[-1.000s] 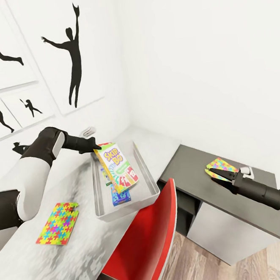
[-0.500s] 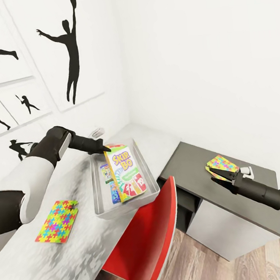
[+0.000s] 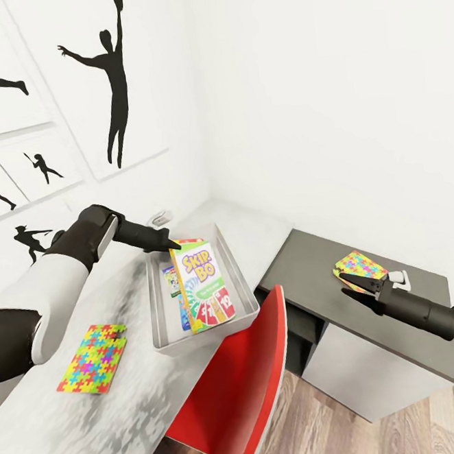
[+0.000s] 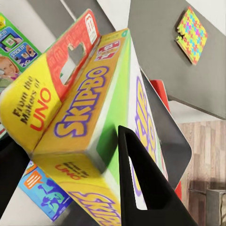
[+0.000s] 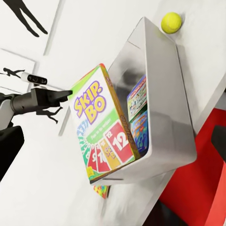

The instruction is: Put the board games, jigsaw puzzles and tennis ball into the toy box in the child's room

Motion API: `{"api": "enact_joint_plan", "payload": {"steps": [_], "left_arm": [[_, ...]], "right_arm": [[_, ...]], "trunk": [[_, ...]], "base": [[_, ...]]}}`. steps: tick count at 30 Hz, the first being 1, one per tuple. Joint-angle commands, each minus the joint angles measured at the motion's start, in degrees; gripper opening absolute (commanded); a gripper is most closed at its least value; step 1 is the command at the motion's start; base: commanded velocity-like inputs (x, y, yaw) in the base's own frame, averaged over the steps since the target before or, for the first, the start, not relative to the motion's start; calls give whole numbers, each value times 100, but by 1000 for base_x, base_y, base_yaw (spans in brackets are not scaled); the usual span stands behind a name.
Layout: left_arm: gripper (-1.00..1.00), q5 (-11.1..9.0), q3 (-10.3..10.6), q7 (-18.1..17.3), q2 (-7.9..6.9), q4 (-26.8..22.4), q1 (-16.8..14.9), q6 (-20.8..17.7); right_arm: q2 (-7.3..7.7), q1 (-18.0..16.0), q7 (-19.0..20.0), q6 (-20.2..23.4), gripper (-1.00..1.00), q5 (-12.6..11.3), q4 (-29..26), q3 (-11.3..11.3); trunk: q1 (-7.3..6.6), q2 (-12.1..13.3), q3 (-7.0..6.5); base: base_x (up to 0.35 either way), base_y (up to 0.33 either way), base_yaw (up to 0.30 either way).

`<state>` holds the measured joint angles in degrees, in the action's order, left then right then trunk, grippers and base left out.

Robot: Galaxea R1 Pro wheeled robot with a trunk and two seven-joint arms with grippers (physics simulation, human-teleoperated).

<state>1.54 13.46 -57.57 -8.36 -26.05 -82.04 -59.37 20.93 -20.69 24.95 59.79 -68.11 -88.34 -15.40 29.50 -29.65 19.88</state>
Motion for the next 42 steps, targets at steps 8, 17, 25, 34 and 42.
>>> {"api": "enact_joint_plan", "payload": {"steps": [8, 17, 25, 34, 42], "left_arm": [[100, 8, 13, -29, 0, -7, -5, -22], [100, 6, -6, -20, 7, -20, -5, -15], [100, 5, -8, -18, 1, -101, -5, -13], [100, 4, -15, -25, -7, -149, -5, -12], [100, -73, -176, -82, -54, -390, -5, -35]], "right_arm": [[-1, -6, 54, 21, 100, 52, 0, 13], [-1, -6, 54, 21, 100, 52, 0, 11], [-1, -4, 54, 21, 100, 52, 0, 18], [-1, -3, 54, 21, 100, 52, 0, 20], [-1, -5, 54, 21, 100, 52, 0, 20]], "trunk": [[2, -9, 9], [2, -9, 9], [2, -9, 9], [2, -9, 9], [2, -9, 9]], "base": [[0, 0, 0], [0, 0, 0], [0, 0, 0], [0, 0, 0], [0, 0, 0]]}}
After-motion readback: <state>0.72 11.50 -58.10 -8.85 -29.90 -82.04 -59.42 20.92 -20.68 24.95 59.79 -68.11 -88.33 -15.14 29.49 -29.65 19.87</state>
